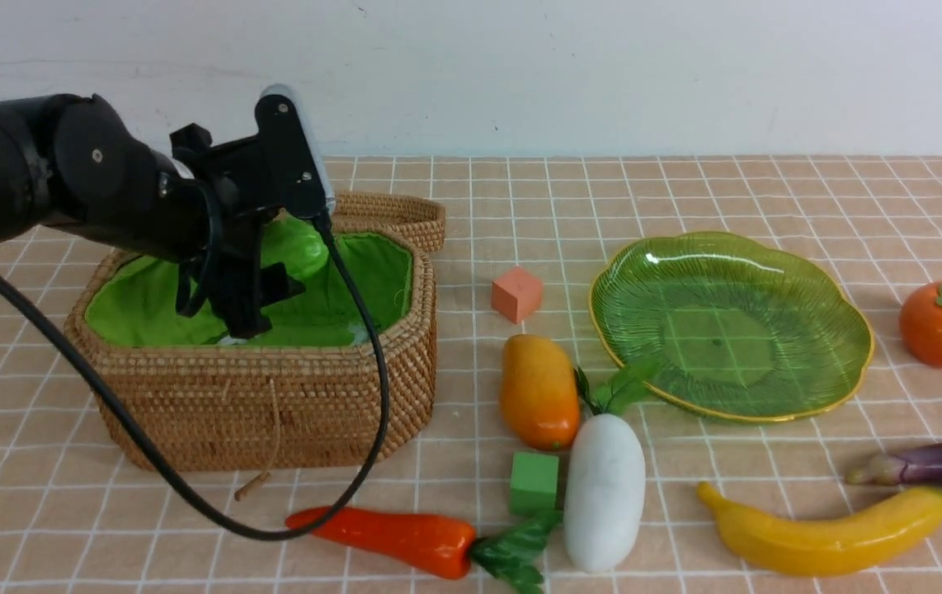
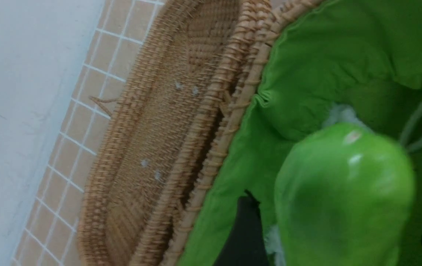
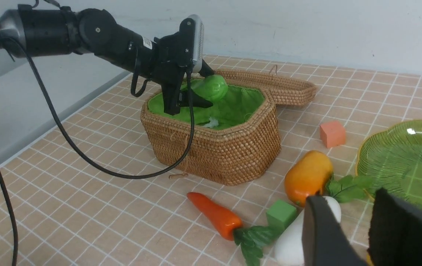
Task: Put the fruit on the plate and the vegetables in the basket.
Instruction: Take a chayote with your left arm and place it on the basket on the left, then use the left arm to grab a carrot and put it into the left basket
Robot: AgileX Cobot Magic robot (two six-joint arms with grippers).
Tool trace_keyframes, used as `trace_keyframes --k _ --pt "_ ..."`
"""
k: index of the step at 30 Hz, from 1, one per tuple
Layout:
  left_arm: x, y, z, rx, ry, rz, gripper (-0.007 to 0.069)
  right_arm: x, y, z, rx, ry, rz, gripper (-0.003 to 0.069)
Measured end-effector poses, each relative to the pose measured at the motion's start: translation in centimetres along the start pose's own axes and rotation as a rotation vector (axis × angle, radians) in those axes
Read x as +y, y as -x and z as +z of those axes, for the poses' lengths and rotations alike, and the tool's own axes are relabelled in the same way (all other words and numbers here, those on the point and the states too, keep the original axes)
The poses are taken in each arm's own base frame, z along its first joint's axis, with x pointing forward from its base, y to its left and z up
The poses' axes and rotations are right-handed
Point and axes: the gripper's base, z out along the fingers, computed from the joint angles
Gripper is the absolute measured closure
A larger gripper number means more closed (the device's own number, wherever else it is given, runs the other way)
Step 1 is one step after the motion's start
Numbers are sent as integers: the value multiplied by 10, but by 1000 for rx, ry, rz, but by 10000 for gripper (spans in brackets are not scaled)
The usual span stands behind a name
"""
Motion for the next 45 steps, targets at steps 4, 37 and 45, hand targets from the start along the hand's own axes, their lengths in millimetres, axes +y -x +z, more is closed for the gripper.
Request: trace_keyframes --k 4,37,45 --pt "-4 1 -16 21 -65 -137 12 0 0 0 0 2 3 445" --pt "-203 93 44 282 -484 439 104 9 -4 -39 300 5 -16 432" --pt "-208 88 52 337 -486 387 263 9 -4 -39 300 8 -14 430"
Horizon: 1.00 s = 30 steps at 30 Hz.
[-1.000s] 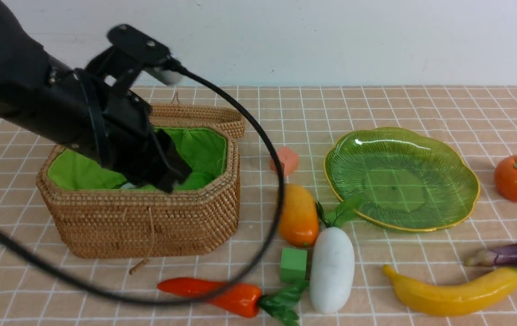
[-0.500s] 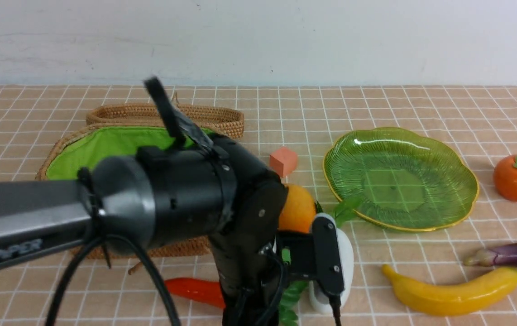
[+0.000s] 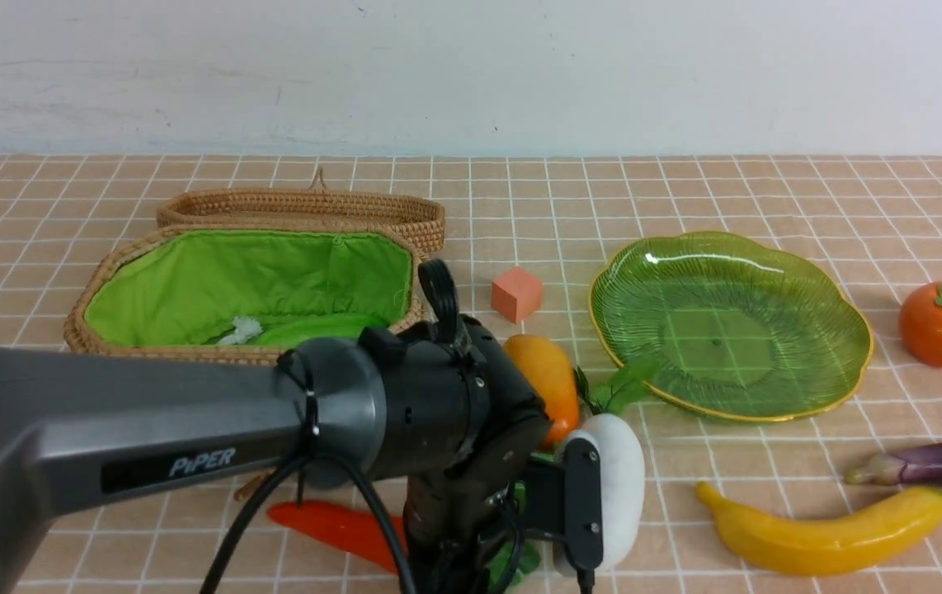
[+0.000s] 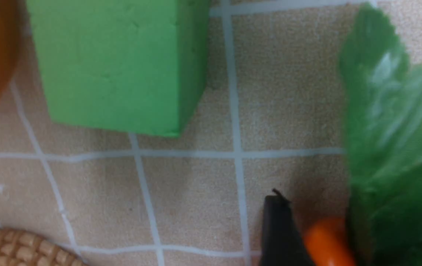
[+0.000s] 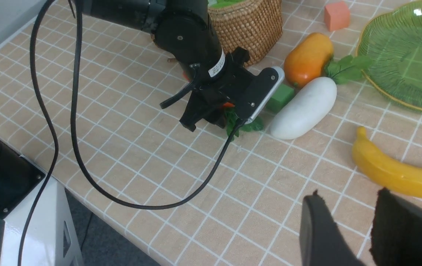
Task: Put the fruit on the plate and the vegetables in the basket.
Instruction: Use the left arm to grab a carrot and put it into the left basket
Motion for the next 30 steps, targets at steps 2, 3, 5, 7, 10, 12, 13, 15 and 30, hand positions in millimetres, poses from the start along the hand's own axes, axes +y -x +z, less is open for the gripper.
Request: trace_keyframes --k 2,3,5,7,10,12,13,15,30 --pt "0 0 0 2 0 -29 261 0 0 0 0 0 0 429" --pt "1 0 -1 1 1 -46 261 0 0 0 0 0 0 428" --pt "2 1 -3 6 -1 -68 261 0 0 0 0 0 0 428" --pt "4 3 -19 10 -7 -114 261 0 0 0 0 0 0 428" --pt "3 10 -63 -12 2 -145 261 0 1 0 -7 1 0 428" --pt "2 14 -99 -54 36 -153 261 0 2 0 -23 2 0 428" --pt "2 13 -117 -82 64 -158 261 0 3 0 -33 3 0 428" --pt "9 9 -155 -138 162 -172 261 0 6 0 -61 4 0 428" --pt "133 -83 -116 -87 421 -426 261 0 9 0 -98 4 -5 424"
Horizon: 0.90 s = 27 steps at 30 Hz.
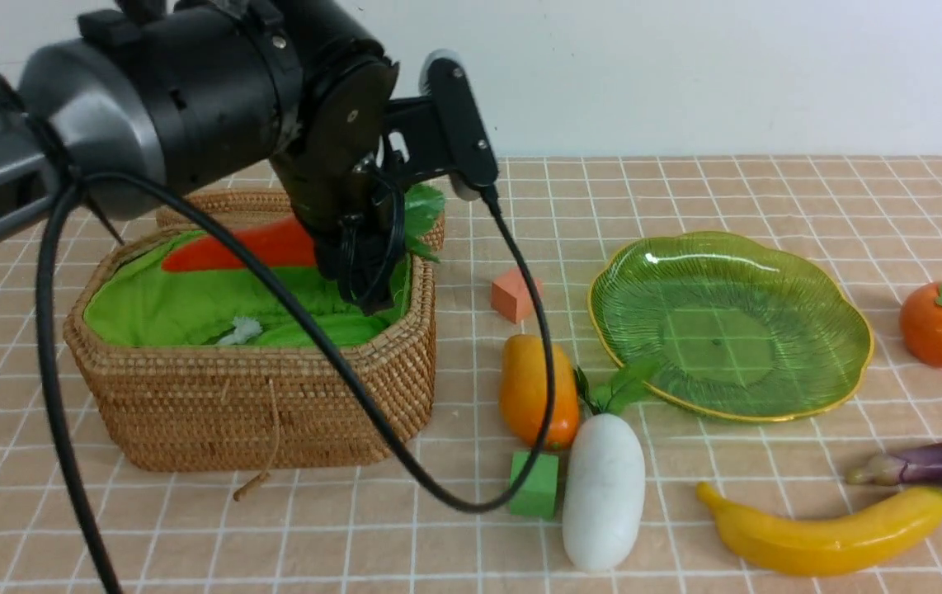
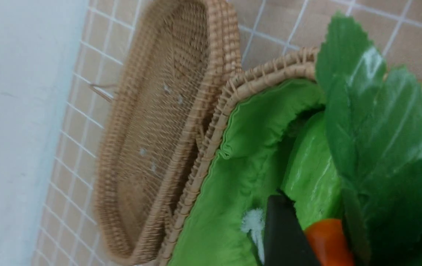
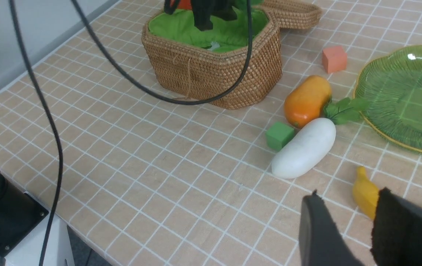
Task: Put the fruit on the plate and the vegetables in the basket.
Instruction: Use the left arm to grab a carrot and put it into the left basket, then take a daikon with your left arm and place it on the basket on the left.
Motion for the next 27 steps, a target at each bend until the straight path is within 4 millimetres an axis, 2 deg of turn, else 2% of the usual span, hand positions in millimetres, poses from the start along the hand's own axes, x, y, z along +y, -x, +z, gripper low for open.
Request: trace_keyframes --k 2,5,6,9,11,13,15,17,18,19,21,22,23,25,26,27 --pt "3 -7 13 17 -20 -32 261 0 0 0 0 0 0 424" --pt "7 -11 18 23 -29 -57 245 0 0 0 -1 0 0 424" --pt "8 -12 18 22 -28 -61 224 0 0 0 -2 0 0 424" --pt "9 -12 14 9 -28 -87 52 0 3 0 -32 1 -1 424" --pt "10 -12 11 -1 -29 -112 -11 0 4 0 -48 1 -1 424" --pt "10 -12 5 -9 -43 -169 -33 -1 5 0 -53 -6 -5 424" --pt "8 -12 -1 -18 -80 -281 -24 -2 4 0 -48 -26 -12 424" --pt "-3 -3 -16 -49 -182 -478 55 -5 1 -1 -11 -61 -21 424" --pt "-12 3 -23 -58 -233 -540 109 -7 0 -1 7 -77 -23 424" --pt "-15 6 -25 -62 -246 -556 120 -7 -1 -1 11 -82 -22 424" --pt "-34 20 -36 -73 -335 -618 230 -10 -3 -1 41 -108 -20 424" --pt "-55 36 -45 -82 -410 -645 334 -11 -5 -2 59 -126 -15 424" --pt "-71 48 -51 -90 -452 -646 400 -12 -6 -2 71 -138 -12 424" --pt "-98 66 -57 -106 -505 -619 480 -14 -7 -2 81 -152 -8 422" --pt "-114 75 -57 -114 -524 -595 503 -14 -7 -2 81 -153 -7 421" --pt "-116 76 -56 -112 -527 -590 503 -14 -7 -2 81 -153 -7 421"
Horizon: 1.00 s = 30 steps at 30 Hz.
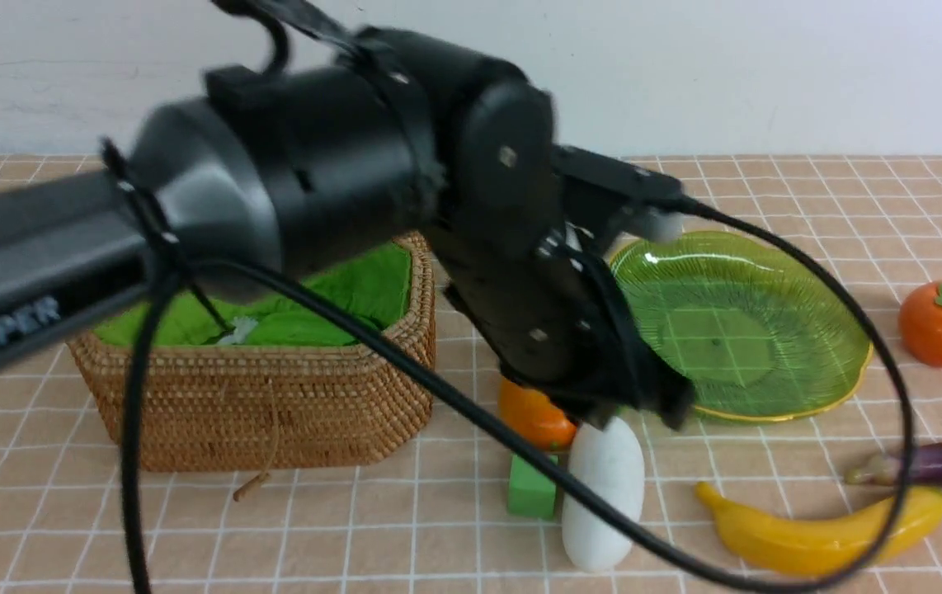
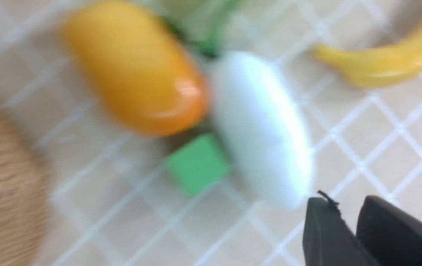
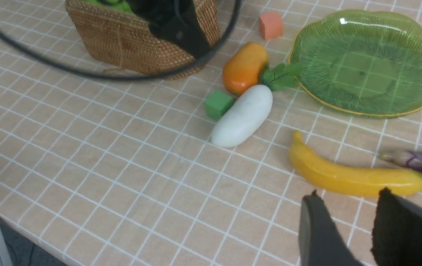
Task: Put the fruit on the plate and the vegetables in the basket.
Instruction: Take a daikon with your left arm and place it on the basket on the left.
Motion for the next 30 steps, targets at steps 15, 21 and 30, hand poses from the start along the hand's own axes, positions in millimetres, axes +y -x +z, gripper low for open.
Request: trace_keyframes --k 15,21,30 --pt "-4 -5 110 -3 129 -51 41 5 -1 0 7 54 23 421" --pt "1 -13 137 24 167 -55 47 6 -1 0 9 68 28 423" --pt "2 -15 148 29 170 -51 94 6 -1 0 9 68 28 423"
